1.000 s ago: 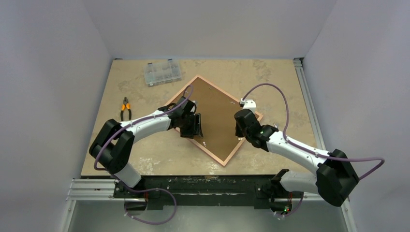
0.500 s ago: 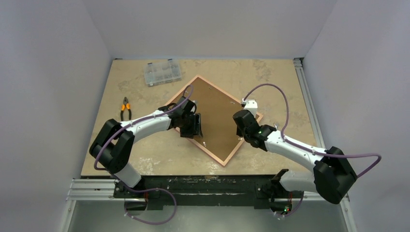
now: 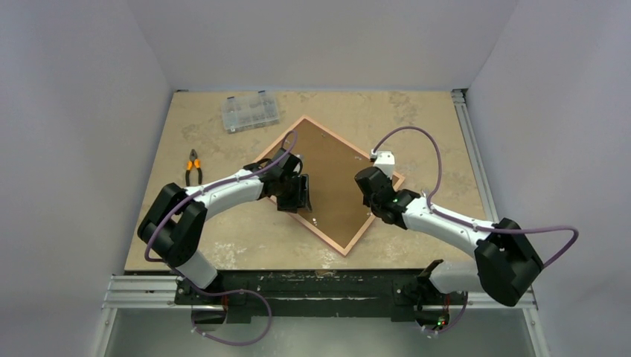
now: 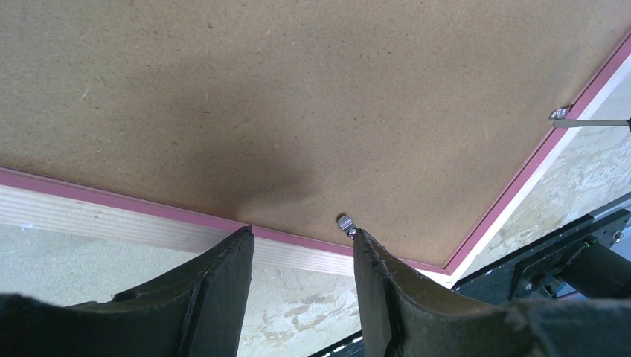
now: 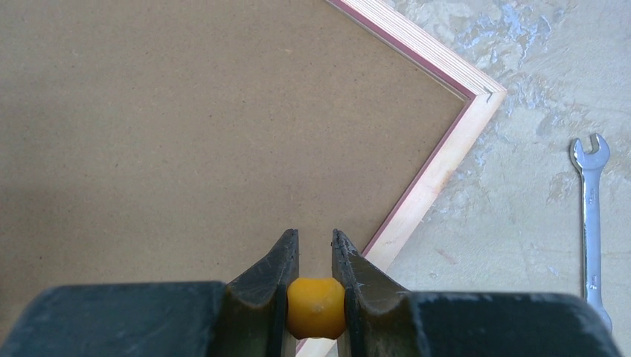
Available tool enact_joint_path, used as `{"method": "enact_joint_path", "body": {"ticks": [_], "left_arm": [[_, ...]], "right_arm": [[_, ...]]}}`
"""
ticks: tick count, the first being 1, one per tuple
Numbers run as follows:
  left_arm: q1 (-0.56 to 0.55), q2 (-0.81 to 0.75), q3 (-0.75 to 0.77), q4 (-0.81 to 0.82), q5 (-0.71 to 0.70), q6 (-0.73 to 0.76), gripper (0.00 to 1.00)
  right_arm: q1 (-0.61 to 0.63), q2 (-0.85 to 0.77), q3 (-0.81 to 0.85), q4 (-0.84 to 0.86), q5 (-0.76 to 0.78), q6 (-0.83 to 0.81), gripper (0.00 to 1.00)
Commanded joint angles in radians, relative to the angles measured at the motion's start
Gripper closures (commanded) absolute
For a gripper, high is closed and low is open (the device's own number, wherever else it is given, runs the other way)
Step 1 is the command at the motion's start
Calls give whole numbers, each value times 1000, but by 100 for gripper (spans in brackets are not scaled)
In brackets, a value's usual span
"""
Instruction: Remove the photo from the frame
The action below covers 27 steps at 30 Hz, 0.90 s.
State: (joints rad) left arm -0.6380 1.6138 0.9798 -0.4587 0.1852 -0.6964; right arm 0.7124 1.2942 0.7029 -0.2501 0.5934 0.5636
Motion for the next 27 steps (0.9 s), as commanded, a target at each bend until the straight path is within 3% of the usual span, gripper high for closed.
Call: {"method": "enact_joint_path", "body": {"ticks": [1, 17, 27], "left_arm": [[2, 23, 7, -43, -57, 5, 50], [2, 33, -1, -41, -48, 0, 50], [2, 31, -2, -43, -51, 0, 50]], "right_arm": [[-5, 29, 4, -11, 68, 7, 100], [2, 49, -88, 153, 256, 115, 100], [2, 78, -148, 292, 293, 184, 100]]}}
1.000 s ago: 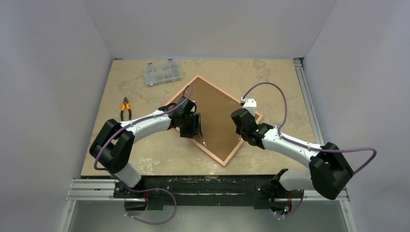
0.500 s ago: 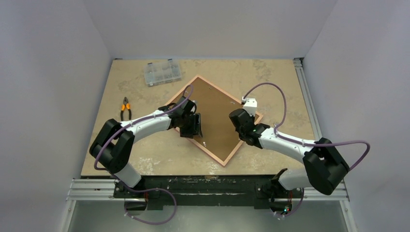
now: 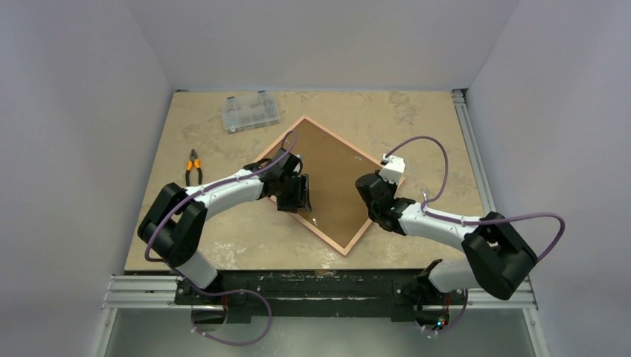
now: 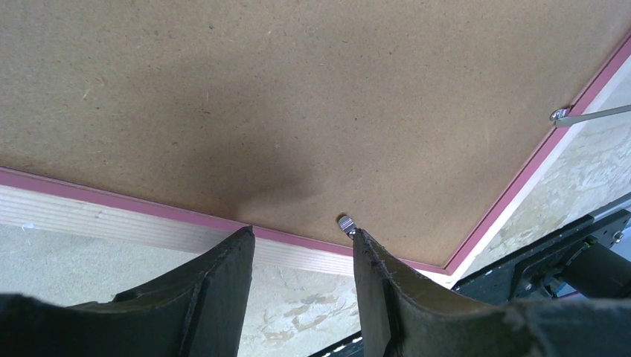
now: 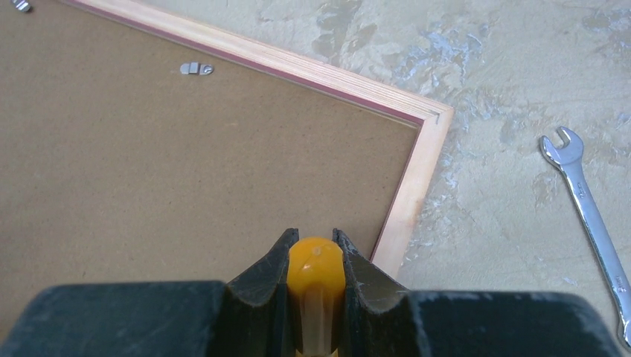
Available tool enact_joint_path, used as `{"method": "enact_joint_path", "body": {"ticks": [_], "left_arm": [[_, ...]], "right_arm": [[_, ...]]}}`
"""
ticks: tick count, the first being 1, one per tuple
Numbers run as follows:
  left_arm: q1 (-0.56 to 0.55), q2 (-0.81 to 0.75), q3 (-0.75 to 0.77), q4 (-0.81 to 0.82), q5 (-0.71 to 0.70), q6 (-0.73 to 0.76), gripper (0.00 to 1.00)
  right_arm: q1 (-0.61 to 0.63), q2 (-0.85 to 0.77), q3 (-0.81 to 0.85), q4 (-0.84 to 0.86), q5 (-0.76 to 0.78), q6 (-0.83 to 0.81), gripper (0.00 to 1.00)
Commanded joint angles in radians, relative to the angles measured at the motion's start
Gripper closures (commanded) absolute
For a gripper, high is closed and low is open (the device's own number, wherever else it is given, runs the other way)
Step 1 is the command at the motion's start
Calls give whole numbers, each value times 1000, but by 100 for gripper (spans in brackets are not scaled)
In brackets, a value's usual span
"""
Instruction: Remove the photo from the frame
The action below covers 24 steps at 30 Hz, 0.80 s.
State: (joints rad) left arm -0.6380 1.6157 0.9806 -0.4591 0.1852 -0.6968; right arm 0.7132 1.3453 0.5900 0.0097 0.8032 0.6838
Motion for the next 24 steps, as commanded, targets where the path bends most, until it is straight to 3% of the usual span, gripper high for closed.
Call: {"method": "enact_joint_path", "body": {"ticks": [1, 14, 24], "left_arm": [[3, 30, -3, -42, -51, 0, 50], [1, 26, -11, -40, -49, -1, 50], [1, 13, -14, -40, -47, 0, 50]], "right_arm": [[1, 30, -37, 32, 99, 74, 100], [-18, 113, -38, 200, 159, 33, 100], [-65, 178, 69, 356, 142, -203, 100]]}}
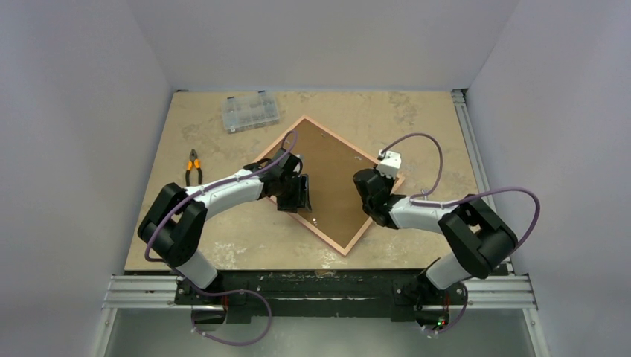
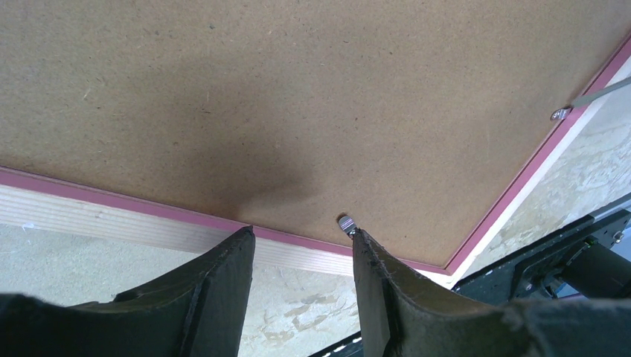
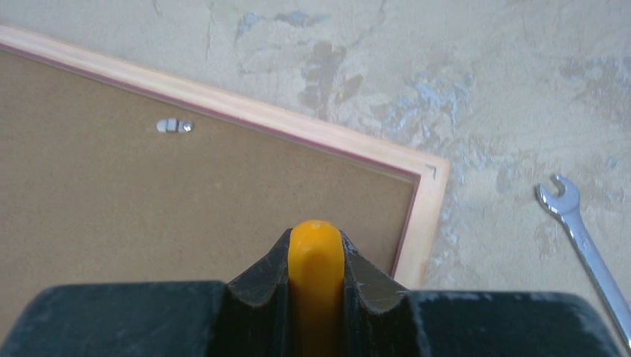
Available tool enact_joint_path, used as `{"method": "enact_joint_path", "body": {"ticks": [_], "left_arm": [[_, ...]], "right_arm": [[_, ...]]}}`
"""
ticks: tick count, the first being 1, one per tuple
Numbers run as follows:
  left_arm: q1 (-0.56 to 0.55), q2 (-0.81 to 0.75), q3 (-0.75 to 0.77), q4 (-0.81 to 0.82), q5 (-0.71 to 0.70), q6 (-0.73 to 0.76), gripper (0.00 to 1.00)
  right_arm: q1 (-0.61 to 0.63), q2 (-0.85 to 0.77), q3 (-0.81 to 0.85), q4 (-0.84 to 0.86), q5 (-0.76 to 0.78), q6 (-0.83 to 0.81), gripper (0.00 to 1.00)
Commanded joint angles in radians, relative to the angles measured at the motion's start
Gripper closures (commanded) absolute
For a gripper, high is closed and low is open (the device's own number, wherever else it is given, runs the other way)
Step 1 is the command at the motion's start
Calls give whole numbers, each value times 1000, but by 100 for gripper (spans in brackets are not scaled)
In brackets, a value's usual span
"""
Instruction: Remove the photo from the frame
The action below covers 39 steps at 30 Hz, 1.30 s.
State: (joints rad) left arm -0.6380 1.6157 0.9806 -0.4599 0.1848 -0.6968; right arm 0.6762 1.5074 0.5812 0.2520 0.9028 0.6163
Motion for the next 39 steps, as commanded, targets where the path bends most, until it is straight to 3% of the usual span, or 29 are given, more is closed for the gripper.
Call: {"method": "enact_joint_path", "body": {"ticks": [1, 5, 8, 13, 17, 20, 24, 28, 34, 39], "left_arm": [[1, 11, -14, -39, -47, 0, 50], [1, -6, -12, -44, -42, 5, 50], [1, -41, -7, -33, 6, 19, 46], [9, -244, -40, 66, 172, 38, 25], [15, -415, -163, 301, 335, 17, 11], [12, -466, -256, 505, 415, -50, 8], [-46, -451, -288, 598, 449, -80, 7], [-142, -414, -276, 642, 379, -109, 9], [-183, -319, -246, 713, 378, -165, 23], [-203, -265, -227, 698, 382, -177, 44]], "right_arm": [[-34, 20, 90, 125, 43, -167, 100], [-53, 6, 135, 146, 15, -291, 100], [-65, -40, 200, 25, -169, -304, 100], [-78, -126, 353, -315, -687, -144, 100], [-79, -223, 309, -342, -945, 13, 100], [-80, -301, 216, -248, -1070, 164, 100], [-77, -392, 122, -154, -1082, 339, 100], [-54, -417, 30, 14, -1106, 481, 100], [40, -477, 5, -17, -970, 534, 100], [90, -536, -33, -22, -892, 577, 100]]}}
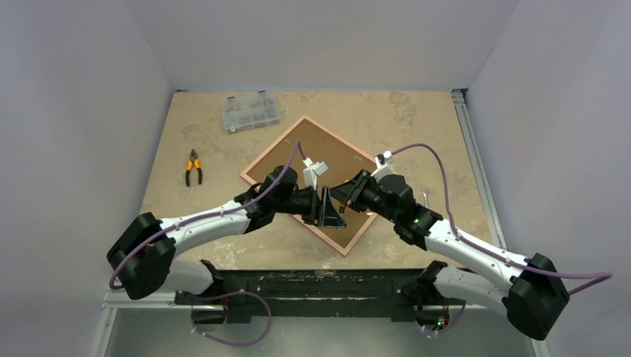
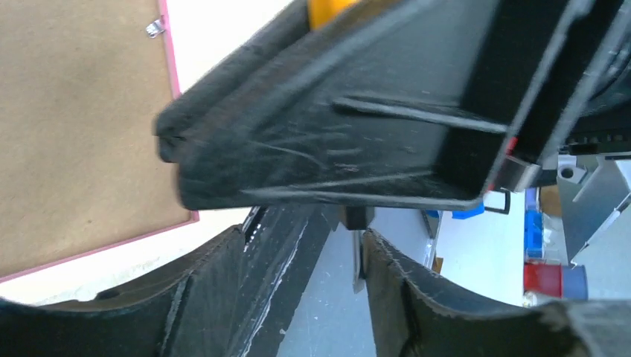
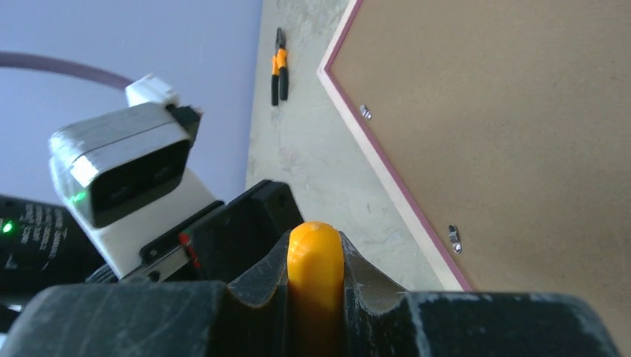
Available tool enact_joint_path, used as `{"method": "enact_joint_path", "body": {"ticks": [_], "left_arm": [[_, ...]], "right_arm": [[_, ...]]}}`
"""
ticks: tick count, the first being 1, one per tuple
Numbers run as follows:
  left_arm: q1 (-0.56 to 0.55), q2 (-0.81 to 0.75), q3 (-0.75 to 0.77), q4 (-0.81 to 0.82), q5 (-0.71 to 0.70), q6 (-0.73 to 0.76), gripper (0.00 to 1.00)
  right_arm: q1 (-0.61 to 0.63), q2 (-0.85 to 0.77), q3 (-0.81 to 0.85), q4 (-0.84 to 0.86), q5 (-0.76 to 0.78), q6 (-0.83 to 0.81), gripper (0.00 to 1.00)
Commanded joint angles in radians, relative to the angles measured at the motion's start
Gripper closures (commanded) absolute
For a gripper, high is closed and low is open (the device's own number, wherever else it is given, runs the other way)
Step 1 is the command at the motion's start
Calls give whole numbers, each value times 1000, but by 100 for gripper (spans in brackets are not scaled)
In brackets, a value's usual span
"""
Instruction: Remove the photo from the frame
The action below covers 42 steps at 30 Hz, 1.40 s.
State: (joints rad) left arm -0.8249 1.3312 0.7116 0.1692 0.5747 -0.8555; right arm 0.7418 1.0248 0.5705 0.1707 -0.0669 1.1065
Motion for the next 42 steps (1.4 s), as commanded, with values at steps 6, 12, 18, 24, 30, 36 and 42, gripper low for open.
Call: {"method": "enact_joint_path", "body": {"ticks": [6, 12, 18, 24, 30, 36, 42], "left_arm": [[-9, -10, 27, 83, 24, 45, 100], [12, -79, 29, -53, 177, 278, 100], [23, -182, 11, -218, 266, 395, 100], [12, -206, 35, -300, 345, 446, 100], [6, -203, 3, -269, 332, 418, 100], [6, -184, 9, -267, 337, 421, 100], [6, -170, 6, -256, 337, 414, 100]], "right_arm": [[37, -77, -17, 4, 34, 31, 100], [-15, -149, 130, -386, -113, -349, 36], [-168, -50, 275, -683, -634, -650, 17], [-171, 80, 308, -652, -946, -730, 27], [-147, 121, 301, -511, -1046, -652, 41], [-136, 104, 271, -439, -1078, -603, 46], [-112, 145, 277, -447, -1061, -624, 56]]}}
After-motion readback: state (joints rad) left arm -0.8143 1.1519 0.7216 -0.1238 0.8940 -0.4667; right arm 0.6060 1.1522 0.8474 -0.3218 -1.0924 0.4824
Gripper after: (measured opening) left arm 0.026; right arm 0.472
